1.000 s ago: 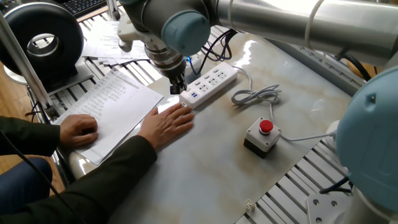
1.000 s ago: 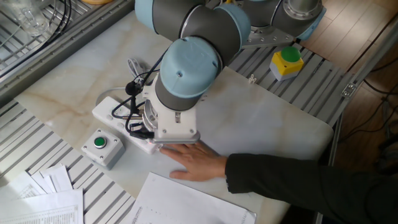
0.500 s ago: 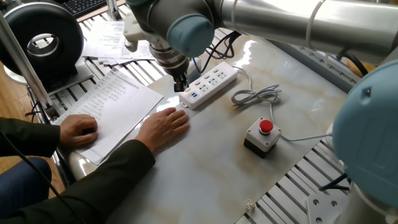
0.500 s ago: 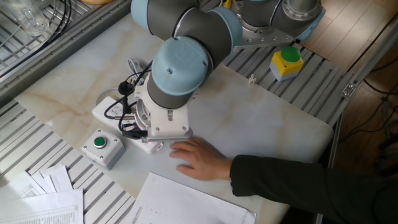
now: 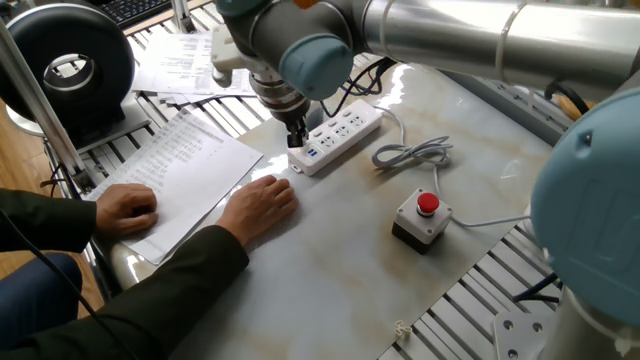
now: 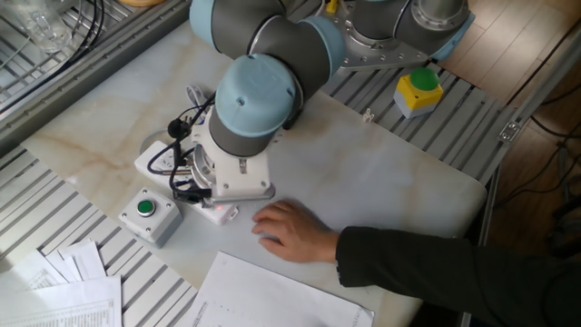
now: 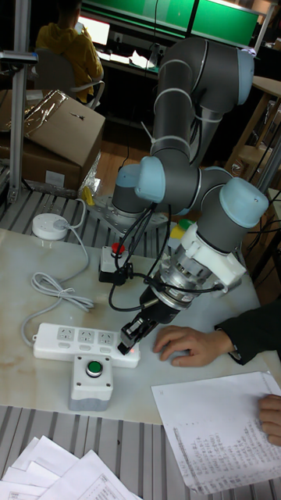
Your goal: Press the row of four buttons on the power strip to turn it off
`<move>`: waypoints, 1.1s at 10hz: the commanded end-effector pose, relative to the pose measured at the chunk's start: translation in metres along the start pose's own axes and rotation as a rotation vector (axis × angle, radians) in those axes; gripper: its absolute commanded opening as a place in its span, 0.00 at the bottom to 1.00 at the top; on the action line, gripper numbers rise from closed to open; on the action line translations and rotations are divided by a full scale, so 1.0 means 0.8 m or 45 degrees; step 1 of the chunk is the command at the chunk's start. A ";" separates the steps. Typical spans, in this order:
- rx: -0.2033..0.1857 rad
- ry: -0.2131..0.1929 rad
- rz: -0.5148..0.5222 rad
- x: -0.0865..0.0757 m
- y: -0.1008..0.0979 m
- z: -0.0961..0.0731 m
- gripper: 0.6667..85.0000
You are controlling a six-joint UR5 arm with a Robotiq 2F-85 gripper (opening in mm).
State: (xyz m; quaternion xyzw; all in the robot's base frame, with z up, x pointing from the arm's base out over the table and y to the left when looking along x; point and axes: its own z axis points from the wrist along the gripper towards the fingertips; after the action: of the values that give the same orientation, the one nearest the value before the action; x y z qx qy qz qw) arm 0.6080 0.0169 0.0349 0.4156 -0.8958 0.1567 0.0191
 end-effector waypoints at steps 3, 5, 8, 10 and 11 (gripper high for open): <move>-0.008 -0.044 0.043 -0.004 0.027 0.021 0.00; 0.055 0.037 0.054 -0.003 0.027 -0.013 0.00; -0.117 0.004 0.126 -0.012 0.036 -0.069 0.00; -0.163 -0.053 0.296 -0.022 0.020 -0.078 0.00; -0.168 -0.097 0.394 -0.027 0.011 -0.086 0.00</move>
State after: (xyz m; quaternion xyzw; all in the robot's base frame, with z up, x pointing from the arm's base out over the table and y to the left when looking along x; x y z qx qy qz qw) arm 0.5977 0.0520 0.0744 0.3422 -0.9317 0.1208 0.0155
